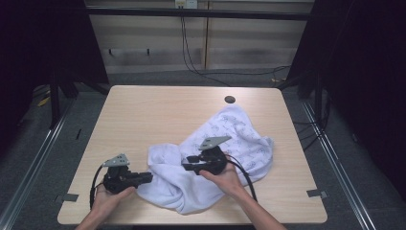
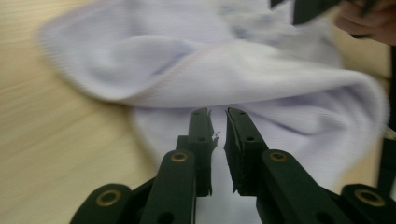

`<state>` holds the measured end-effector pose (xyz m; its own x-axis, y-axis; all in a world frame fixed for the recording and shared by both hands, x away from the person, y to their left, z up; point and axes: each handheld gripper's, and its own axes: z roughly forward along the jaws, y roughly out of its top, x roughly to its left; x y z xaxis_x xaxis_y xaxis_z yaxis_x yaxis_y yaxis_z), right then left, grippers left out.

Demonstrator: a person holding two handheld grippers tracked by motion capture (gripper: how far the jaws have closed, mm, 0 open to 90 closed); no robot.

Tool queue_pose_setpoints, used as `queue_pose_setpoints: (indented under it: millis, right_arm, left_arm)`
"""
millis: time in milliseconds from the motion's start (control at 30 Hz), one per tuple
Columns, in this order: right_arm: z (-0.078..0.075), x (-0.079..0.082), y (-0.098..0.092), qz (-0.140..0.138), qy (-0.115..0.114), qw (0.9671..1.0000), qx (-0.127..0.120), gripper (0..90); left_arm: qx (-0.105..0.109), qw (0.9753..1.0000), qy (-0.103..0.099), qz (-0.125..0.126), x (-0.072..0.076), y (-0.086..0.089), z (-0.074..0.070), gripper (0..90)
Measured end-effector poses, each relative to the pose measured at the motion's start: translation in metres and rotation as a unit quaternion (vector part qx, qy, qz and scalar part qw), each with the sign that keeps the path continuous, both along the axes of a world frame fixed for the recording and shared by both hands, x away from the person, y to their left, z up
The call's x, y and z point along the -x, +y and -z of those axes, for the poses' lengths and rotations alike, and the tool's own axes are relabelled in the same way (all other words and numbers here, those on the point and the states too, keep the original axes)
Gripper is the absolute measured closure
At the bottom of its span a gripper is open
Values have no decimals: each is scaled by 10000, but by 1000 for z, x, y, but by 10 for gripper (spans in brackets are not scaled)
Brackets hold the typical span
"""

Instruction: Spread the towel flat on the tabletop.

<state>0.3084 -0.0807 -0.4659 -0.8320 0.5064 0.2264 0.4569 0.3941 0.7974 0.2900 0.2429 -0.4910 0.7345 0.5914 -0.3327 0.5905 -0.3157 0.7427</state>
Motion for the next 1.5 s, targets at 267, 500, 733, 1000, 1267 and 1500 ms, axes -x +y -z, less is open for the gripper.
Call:
queue_pose_setpoints:
  millis: [267,500,733,1000,1267,1500]
  right_arm:
    - [19,-16,44,-341,129,9992,157,528]
    - [9,-5,30,-266,-52,9995,143,863]
    - [-23,24,-59,425,-384,9983,97,862]
    - [1,71,-141,945,208,9948,329,831]
    - [11,103,-180,1332,514,9873,700,780]
    - [-3,96,-192,1767,211,9816,691,666]
  left_arm:
    - [-140,9996,220,-55,-10,3,7,653]
    - [-253,9989,278,281,-6,-5,7,882]
    - [-235,9991,267,215,-3,-3,5,885]
    - [-480,9943,482,823,24,-29,5,883]
    - [-38,9957,384,848,27,-24,-4,873]
    - [170,9989,25,431,5,-20,-16,758]
